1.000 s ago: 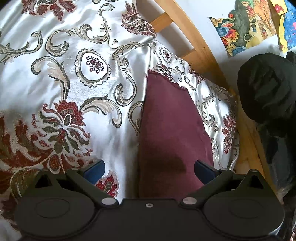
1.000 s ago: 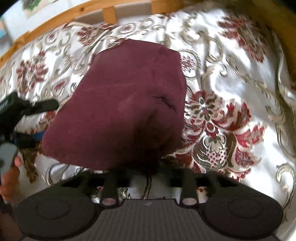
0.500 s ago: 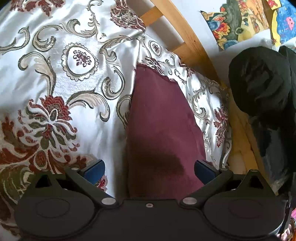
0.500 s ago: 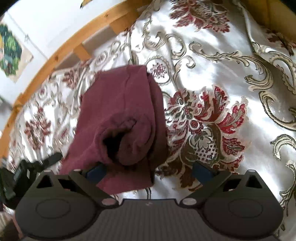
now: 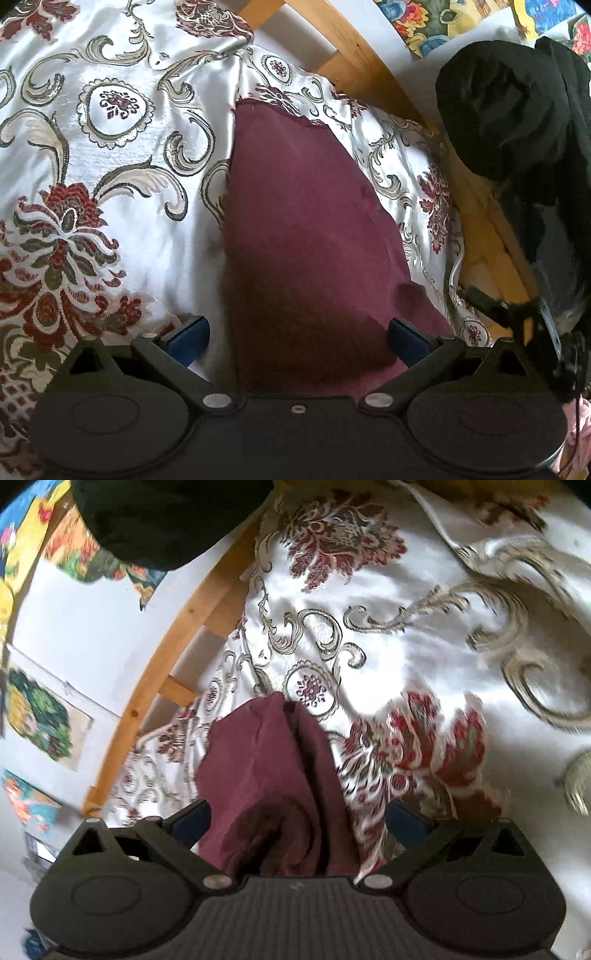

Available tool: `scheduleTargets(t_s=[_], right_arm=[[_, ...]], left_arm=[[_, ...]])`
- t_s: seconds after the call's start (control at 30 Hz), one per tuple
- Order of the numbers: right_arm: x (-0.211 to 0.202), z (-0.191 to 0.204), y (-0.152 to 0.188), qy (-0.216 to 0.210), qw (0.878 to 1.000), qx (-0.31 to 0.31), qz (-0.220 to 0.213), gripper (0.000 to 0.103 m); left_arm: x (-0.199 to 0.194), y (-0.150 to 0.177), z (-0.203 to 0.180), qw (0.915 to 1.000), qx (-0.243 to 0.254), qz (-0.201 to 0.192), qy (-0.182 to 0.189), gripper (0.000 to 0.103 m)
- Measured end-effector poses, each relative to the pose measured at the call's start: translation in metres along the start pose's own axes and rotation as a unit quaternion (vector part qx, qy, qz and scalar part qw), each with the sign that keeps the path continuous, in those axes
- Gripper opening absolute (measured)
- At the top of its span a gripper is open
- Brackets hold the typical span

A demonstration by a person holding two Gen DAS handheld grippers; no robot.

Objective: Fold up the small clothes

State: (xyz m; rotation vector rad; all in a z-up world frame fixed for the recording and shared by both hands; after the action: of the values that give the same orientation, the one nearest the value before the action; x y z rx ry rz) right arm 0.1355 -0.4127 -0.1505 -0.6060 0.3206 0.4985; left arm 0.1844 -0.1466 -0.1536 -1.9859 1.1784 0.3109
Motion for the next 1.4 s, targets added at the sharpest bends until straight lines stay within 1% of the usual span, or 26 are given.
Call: scheduleTargets(t_s=[0.1, 0.23, 0.27, 0.33, 0.37, 0.4, 0.47, 0.53, 0.6, 0.73, 0.9, 1.0, 1.13, 1.17, 1.2, 1.3, 1.33, 1.4], right_arm=[[0.015, 0.006, -0.004, 0.017, 0.999, -0.039, -0.010, 0.103], [0.036, 0.018, -0.003, 0.015, 0.996, -0.082, -0.015, 0.102], [0.042, 0.022, -0.002, 0.018, 0.995, -0.098, -0.014, 0.101], [0.052, 0.028, 0.002, 0.026, 0.991, -0.131, -0.003, 0.092], [0.058, 0.030, 0.008, 0.035, 0.988, -0.150, 0.012, 0.084], [0.062, 0.031, 0.012, 0.044, 0.985, -0.163, 0.024, 0.078], [0.066, 0.033, 0.022, 0.060, 0.979, -0.189, 0.040, 0.075], [0.065, 0.035, 0.027, 0.066, 0.975, -0.209, 0.043, 0.073], [0.064, 0.035, 0.028, 0.065, 0.975, -0.208, 0.043, 0.071], [0.062, 0.031, 0.028, 0.059, 0.979, -0.191, 0.044, 0.071], [0.062, 0.032, 0.021, 0.036, 0.984, -0.172, 0.028, 0.080], [0.070, 0.032, 0.015, 0.024, 0.986, -0.165, 0.016, 0.081], [0.086, 0.024, 0.006, 0.017, 0.990, -0.143, 0.009, 0.081], [0.088, 0.022, 0.003, 0.014, 0.990, -0.139, 0.005, 0.080], [0.090, 0.021, 0.001, 0.011, 0.991, -0.135, 0.002, 0.075], [0.095, 0.018, -0.002, 0.006, 0.991, -0.131, 0.000, 0.067], [0.094, 0.018, -0.002, 0.010, 0.991, -0.135, -0.001, 0.066], [0.094, 0.025, 0.002, 0.020, 0.986, -0.166, -0.006, 0.059]], left_arm=[[0.000, 0.000, 0.000, 1.0000, -0.003, 0.000, 0.001, 0.102], [0.001, 0.001, -0.001, 1.0000, 0.002, 0.000, 0.000, 0.102], [0.001, 0.002, -0.001, 1.0000, 0.005, 0.001, -0.001, 0.102], [0.002, 0.003, -0.002, 0.9999, 0.013, 0.001, -0.003, 0.102], [0.002, 0.003, -0.002, 0.9999, 0.016, 0.001, -0.004, 0.102], [0.002, 0.003, -0.002, 0.9998, 0.018, 0.001, -0.005, 0.102], [0.003, 0.004, -0.002, 0.9998, 0.020, 0.002, -0.006, 0.102], [0.003, 0.004, -0.002, 0.9997, 0.022, 0.003, -0.007, 0.102], [0.003, 0.005, -0.002, 0.9996, 0.026, 0.003, -0.008, 0.102], [0.003, 0.006, -0.003, 0.9994, 0.033, 0.002, -0.012, 0.102], [0.003, 0.006, -0.003, 0.9994, 0.033, 0.001, -0.013, 0.102], [0.003, 0.006, -0.003, 0.9993, 0.035, 0.000, -0.014, 0.102], [0.003, 0.006, -0.004, 0.9993, 0.035, -0.001, -0.014, 0.102], [0.003, 0.006, -0.004, 0.9993, 0.036, -0.002, -0.014, 0.102], [0.003, 0.006, -0.004, 0.9992, 0.037, -0.002, -0.015, 0.102], [0.003, 0.006, -0.004, 0.9991, 0.040, -0.003, -0.016, 0.102], [0.003, 0.006, -0.004, 0.9990, 0.041, -0.003, -0.017, 0.102], [0.003, 0.006, -0.003, 0.9989, 0.043, -0.004, -0.016, 0.102]])
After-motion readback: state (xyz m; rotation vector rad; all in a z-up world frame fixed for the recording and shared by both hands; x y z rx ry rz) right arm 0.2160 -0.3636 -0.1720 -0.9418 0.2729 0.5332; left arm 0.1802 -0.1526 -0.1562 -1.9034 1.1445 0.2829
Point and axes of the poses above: each gripper's, at about its wrist camera, not at the fingertips, and x roughly the way its jaws point, z to its left, y to its underside, the point moved 6 cm from there along x, roughly the way its jaws point, and after that the axes turned 3 degrees about -y, right-handed, at the moved point
